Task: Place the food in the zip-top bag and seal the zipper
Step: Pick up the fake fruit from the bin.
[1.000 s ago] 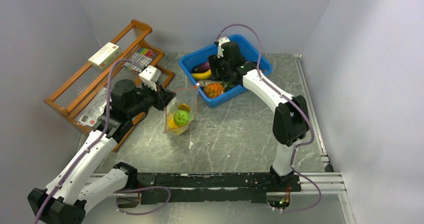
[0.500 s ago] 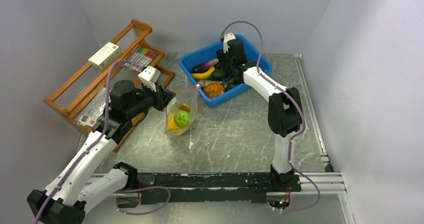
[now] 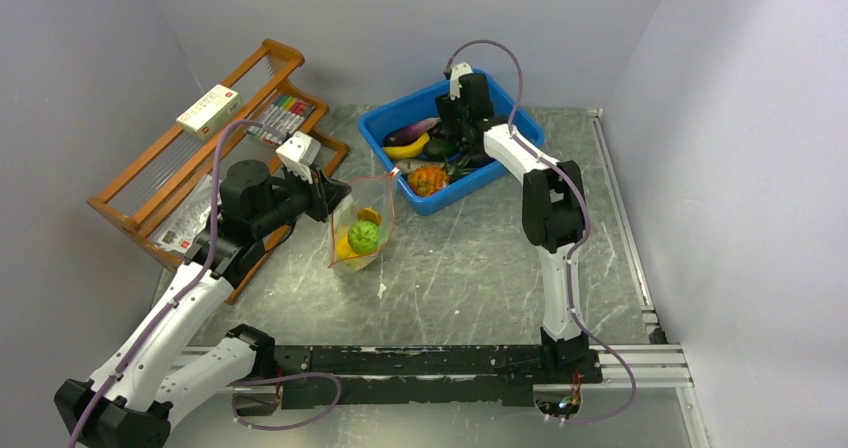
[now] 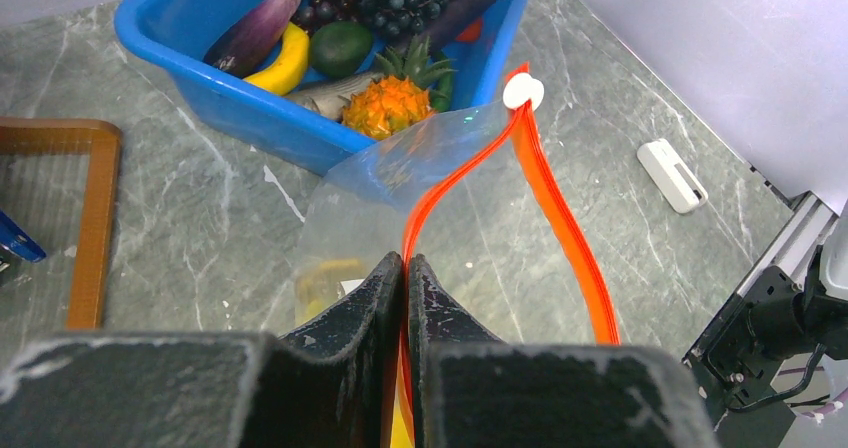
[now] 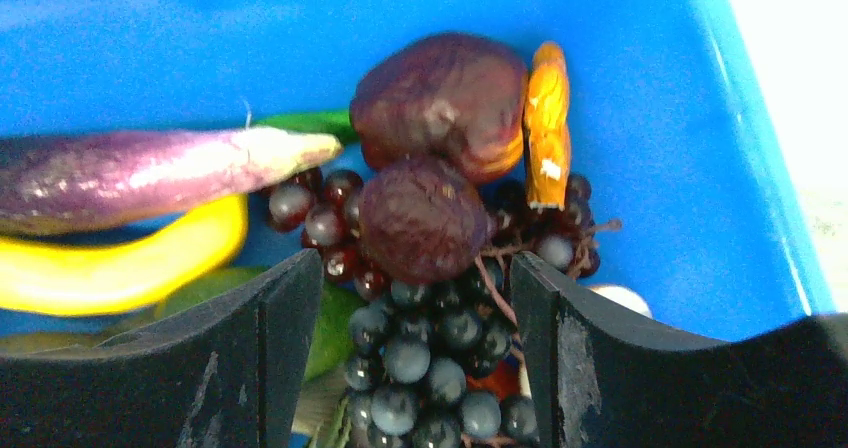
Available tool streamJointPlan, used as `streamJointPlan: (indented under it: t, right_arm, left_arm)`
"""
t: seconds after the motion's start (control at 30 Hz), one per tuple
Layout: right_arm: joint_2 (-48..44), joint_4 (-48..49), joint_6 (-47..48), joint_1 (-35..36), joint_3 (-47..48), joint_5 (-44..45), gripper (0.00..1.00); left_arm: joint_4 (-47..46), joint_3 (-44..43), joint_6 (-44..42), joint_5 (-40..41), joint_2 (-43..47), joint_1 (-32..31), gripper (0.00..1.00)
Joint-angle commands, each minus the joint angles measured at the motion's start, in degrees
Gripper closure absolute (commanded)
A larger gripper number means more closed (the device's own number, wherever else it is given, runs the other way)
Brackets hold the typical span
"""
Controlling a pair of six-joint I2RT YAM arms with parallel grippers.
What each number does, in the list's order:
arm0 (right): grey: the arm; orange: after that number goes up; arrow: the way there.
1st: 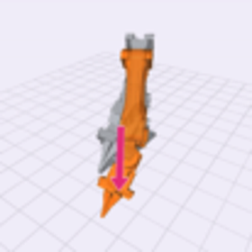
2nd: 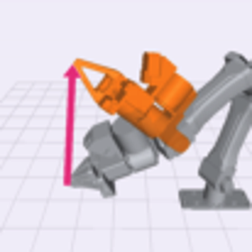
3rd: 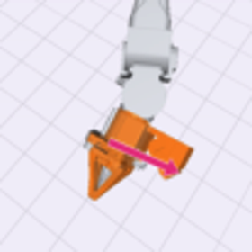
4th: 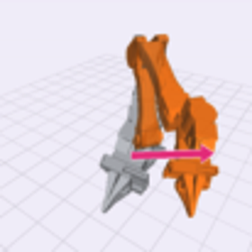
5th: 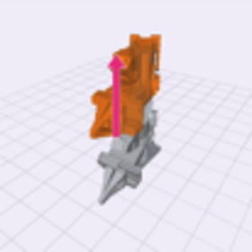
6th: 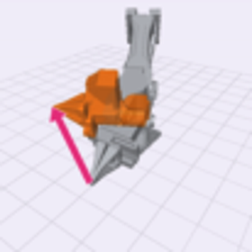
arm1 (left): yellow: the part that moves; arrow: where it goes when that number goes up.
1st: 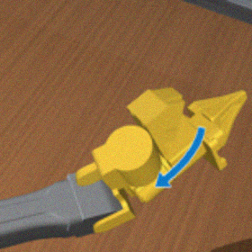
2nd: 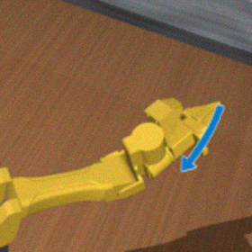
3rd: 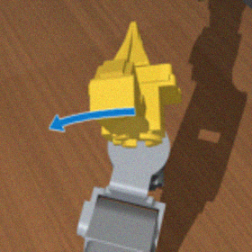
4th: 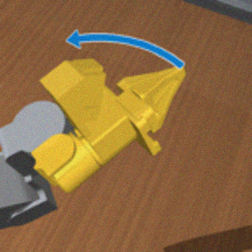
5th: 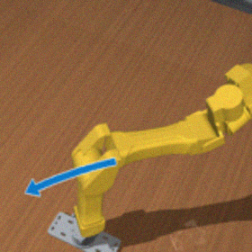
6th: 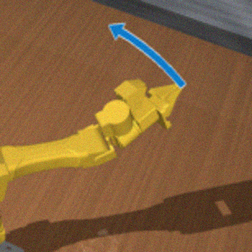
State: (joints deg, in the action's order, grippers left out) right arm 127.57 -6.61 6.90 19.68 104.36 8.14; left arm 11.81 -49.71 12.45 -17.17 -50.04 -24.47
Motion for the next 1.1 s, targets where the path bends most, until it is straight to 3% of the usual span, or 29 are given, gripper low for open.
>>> streamJointPlan:
  t: [0.0, 0.2, 0.6, 1.07]
  right_arm:
    - [2.99, 1.99, 0.65, -0.30, 3.62, -2.14, 0.30]
    - [5.66, 2.29, 0.26, -0.37, 6.23, -0.80, 0.32]
    - [4.88, 4.00, 0.82, -0.52, 5.60, 0.33, 0.58]
    - [-3.82, 2.93, -2.01, -0.43, 1.05, -3.05, 0.62]
  left_arm:
    - [-2.16, 0.23, -0.21, 0.09, 0.71, 0.53, 0.93]
    - [-2.17, 0.18, -0.23, -0.12, 0.57, 0.52, 0.93]
    - [-2.09, 0.19, -0.32, -0.06, 0.85, 0.56, 0.93]
    - [-2.30, 0.32, -0.23, -0.24, 0.15, 0.50, 0.93]
